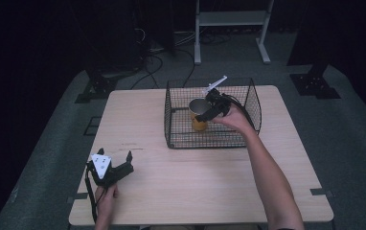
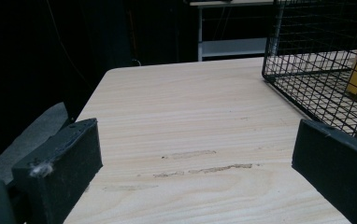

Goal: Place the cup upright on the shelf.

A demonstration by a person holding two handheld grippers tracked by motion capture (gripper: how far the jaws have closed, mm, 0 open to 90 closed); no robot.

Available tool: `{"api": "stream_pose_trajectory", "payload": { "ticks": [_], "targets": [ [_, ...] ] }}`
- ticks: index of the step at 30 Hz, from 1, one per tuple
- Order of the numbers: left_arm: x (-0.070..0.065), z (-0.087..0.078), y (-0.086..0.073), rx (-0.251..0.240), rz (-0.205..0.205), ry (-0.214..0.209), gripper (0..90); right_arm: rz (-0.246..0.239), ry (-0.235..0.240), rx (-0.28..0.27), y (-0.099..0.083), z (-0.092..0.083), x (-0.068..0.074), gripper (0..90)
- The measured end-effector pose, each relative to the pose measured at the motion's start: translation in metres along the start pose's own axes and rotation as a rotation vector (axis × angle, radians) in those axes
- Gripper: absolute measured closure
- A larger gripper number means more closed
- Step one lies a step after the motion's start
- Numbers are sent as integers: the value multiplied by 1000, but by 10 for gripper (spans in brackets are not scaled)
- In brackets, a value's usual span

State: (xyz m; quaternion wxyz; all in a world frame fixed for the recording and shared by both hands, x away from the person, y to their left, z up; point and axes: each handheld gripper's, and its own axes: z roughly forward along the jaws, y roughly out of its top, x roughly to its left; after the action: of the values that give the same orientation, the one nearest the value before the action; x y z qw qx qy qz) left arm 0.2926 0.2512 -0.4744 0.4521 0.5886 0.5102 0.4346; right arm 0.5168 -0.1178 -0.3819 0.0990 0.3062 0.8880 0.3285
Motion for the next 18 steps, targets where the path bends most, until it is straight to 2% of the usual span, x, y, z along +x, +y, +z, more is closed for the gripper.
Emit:
{"api": "stream_pose_trajectory", "payload": {
  "ticks": [8, 12, 18],
  "targets": [
    [0, 0, 0, 1, 0, 2, 8, 17, -15, -31, 0, -12, -3, 22],
    [0, 0, 0, 2, -1, 3, 8, 29, -29, -49, 0, -21, -7, 23],
    [0, 0, 0, 2, 2, 5, 8, 51, -23, -94, -1, -38, -12, 23]
  ]
}}
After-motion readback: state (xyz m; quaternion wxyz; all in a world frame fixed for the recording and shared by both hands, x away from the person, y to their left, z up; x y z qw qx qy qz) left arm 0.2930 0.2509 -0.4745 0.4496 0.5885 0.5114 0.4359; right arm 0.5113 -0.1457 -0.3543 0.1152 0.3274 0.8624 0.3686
